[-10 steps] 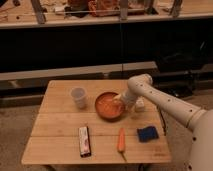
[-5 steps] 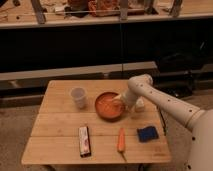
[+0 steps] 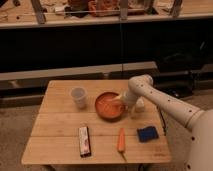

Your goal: Pick up the ceramic bowl

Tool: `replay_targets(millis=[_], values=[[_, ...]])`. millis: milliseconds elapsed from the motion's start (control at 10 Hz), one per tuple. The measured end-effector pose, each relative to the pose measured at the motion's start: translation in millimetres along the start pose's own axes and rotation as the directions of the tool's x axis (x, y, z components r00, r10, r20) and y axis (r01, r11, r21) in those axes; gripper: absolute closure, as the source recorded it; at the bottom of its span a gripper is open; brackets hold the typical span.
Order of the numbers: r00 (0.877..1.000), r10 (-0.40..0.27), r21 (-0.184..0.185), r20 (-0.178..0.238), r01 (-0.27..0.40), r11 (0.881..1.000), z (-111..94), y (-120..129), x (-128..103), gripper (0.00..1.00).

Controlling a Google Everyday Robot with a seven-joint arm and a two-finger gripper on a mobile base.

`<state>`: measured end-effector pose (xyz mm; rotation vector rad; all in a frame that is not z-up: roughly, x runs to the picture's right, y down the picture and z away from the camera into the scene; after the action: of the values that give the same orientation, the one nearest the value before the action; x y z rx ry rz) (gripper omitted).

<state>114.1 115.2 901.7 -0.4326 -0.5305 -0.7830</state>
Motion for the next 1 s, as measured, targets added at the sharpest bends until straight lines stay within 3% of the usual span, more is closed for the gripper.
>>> replay_targets(millis=[800,900,1000], values=[[1.000,-0.004,0.001,0.013,0.004,1.000,1.0,2.7,2.2,0.25],[1.000,-0.005,0.000,0.013,0.005,1.000,0.3,2.5,2.4,0.29],[1.000,-0.008,0.000,0.011,0.008,1.000,-1.5,1.3,2.7,0.40]])
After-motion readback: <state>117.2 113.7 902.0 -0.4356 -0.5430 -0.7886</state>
